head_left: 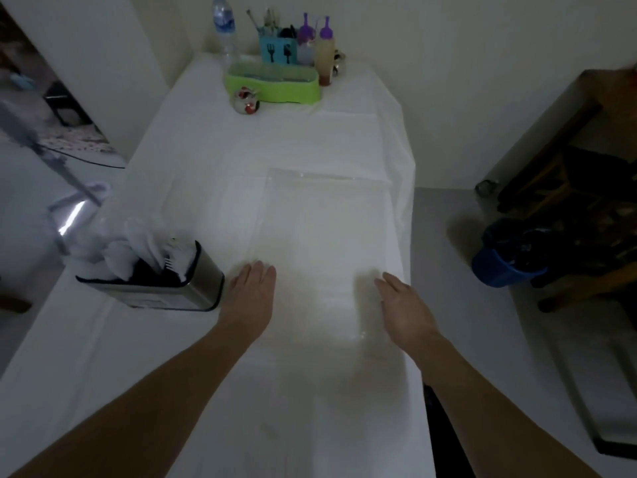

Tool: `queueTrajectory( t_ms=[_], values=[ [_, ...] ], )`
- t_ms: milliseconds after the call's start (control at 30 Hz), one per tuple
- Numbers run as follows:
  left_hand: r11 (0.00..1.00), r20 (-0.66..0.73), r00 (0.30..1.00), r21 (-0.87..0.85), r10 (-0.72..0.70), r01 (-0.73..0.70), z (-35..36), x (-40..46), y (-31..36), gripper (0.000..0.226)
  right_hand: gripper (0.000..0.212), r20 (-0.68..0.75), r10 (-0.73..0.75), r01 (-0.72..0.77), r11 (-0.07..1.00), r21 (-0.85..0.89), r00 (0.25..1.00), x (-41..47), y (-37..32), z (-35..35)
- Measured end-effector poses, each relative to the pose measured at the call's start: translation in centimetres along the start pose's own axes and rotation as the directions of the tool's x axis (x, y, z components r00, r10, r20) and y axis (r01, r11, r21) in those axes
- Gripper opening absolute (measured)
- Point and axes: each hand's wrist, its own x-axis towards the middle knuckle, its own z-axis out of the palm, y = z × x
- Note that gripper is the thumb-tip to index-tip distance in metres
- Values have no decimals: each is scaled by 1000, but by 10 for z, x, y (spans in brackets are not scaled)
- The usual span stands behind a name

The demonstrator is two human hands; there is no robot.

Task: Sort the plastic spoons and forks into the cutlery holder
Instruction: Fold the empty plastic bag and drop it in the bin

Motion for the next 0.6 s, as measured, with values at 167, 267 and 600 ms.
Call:
queueTrajectory(
  t_ms=[167, 267, 600],
  values=[
    [998, 49, 996, 3, -69, 69, -1, 4, -7, 57, 64, -13, -75, 74, 996, -54, 997, 17, 5, -1],
    [993, 31, 994, -59, -100, 102, -2, 9, -13, 54, 65, -3, -170, 169, 981, -96, 985, 26, 16, 4],
    [830, 116, 954, -472, -276, 298, -11, 21, -23, 35, 42, -103, -300, 291, 952, -98, 948, 27, 39, 11]
  ],
)
